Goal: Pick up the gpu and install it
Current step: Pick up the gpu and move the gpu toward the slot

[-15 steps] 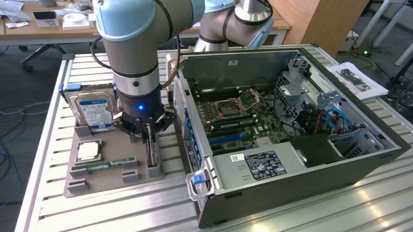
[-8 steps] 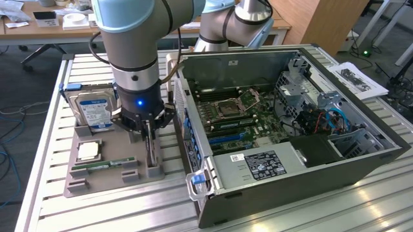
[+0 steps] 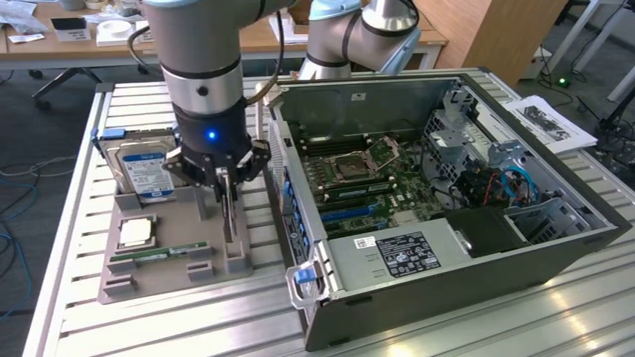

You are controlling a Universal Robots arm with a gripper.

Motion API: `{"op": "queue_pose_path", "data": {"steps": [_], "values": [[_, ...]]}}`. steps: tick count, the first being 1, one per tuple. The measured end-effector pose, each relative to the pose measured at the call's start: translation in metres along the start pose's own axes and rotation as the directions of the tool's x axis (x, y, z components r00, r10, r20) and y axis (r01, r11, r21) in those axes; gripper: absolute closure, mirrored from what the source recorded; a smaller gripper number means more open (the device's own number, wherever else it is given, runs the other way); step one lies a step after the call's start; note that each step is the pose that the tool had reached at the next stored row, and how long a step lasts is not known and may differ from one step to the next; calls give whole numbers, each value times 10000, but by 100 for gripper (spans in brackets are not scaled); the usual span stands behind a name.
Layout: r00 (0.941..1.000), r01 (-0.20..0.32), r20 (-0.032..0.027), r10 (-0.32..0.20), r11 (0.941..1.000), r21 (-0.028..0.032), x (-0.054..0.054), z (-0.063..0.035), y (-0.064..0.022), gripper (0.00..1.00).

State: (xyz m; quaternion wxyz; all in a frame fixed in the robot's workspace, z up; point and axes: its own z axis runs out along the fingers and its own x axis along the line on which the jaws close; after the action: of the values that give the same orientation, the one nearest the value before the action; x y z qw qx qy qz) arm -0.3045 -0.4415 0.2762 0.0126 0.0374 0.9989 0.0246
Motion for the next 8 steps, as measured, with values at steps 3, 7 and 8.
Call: {"op": "queue_pose_path", "data": {"steps": [3, 7, 8], "values": [[10000, 0, 0, 0, 10000, 0, -3, -138, 7, 73], [10000, 0, -1, 0, 10000, 1, -7, -318, 16, 73], [10000, 0, 0, 0, 10000, 1, -8, -362, 18, 73]]}}
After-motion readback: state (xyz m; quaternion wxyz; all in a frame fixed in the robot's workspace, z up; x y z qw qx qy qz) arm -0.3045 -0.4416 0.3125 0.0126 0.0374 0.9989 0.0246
